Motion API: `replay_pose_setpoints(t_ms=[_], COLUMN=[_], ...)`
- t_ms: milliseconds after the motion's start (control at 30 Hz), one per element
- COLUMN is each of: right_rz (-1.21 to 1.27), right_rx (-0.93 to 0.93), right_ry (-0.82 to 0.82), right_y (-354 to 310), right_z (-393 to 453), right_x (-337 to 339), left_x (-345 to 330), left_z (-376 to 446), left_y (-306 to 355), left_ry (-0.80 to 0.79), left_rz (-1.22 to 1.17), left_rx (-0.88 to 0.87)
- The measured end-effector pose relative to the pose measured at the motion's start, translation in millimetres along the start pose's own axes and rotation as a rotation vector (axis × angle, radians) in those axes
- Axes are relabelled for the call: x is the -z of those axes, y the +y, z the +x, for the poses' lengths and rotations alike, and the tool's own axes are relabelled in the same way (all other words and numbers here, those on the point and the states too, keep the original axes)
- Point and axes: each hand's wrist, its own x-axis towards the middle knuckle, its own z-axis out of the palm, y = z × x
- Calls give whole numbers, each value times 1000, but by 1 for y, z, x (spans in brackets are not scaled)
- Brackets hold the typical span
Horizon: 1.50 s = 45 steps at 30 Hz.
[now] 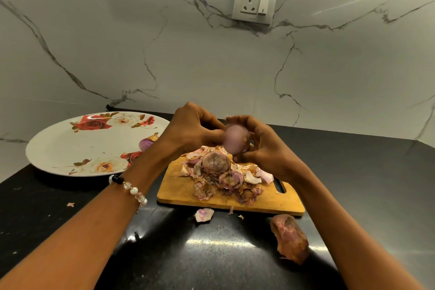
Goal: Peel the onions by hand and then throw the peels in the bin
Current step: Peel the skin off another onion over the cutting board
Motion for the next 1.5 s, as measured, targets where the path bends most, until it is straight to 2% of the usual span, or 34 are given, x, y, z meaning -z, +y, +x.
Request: replay_pose_setpoints(t_ms=[200, 367, 600, 733, 867, 1033, 1233, 1500], right_rz=[-23, 97, 458, 666, 887, 858, 744, 580], right_rx=[-6, -4, 2, -29, -32, -41, -85, -57], right_ry=[-5, -3, 17, 16, 98, 122, 102, 26], right_y=[1, -1, -9, -14, -19, -18, -15, -15], right_z=[0, -1, -3, -5, -6, -4, -3, -4], right_x=[-1, 1, -1, -4, -1, 5, 5, 0], left_x=[-5, -5, -8, -13, -6, -3, -3, -12], left_z=[0, -1, 0, -1, 2, 4, 1, 2], left_y=[-2, -2, 1, 1, -6, -3, 6, -3], left_ry=[56, 39, 84, 114, 173, 52, -67, 36], left_rz=[76, -120, -300, -331, -308, -238, -153, -143], left_rx=[-47, 14, 55, 21, 42, 84, -11, -81])
